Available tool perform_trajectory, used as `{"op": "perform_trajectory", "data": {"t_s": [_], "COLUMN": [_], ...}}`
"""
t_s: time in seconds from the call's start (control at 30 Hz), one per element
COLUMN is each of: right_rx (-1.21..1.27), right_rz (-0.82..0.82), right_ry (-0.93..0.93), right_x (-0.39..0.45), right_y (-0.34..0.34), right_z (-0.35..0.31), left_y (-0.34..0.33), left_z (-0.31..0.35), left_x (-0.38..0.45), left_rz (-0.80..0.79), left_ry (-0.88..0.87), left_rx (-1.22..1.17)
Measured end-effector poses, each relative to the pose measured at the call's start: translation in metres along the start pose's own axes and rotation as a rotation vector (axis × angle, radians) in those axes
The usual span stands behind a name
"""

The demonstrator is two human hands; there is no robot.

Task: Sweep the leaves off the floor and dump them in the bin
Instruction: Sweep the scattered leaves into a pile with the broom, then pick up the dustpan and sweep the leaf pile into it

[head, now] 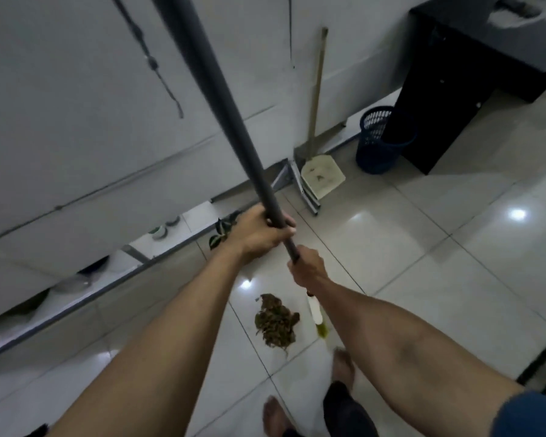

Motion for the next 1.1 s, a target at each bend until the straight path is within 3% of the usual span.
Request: {"op": "perform_trajectory", "data": {"t_s": [0.43,0.6,0.7,0.83,1.1], "right_rx": [0.045,0.091,0.140,0.133,0.133], "right_rz": [-0.018,0.054,0.101,0.159,0.180], "right_ry": [0.033,0.024,-0.027,-0.030,-0.063], "right_x": [0.064,0.095,0.118,0.158,0.272], "right_y": [0.132,0.212,0.265,0.332,0.415], "right_z": [0.000,0.004,0.011,0.018,0.022], "left_y": [-0.034,-0.051,-0.056,-0.056,-0.048], "left_z": [0.142,0.194,0.195,0.176,0.169], "left_x": [0.081,0.130,0.171,0.239,0.419], "left_rz": [-0.081,-0.055,-0.034,0.045,0.144], "left_ry": [-0.192,-0.275,-0.211,-0.064,0.120], "left_rx": [0.264,0.078,-0.032,0.009,-0.119]}}
Point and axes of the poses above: each hand's wrist, its own x-axis towards the middle knuckle, its own y-axis out of the back of the hand, z = x × y, the point moved 8 cm from there along x, towards the middle knuckle, and after that the axes turned 1 degree about x, right-handed, at the moved point
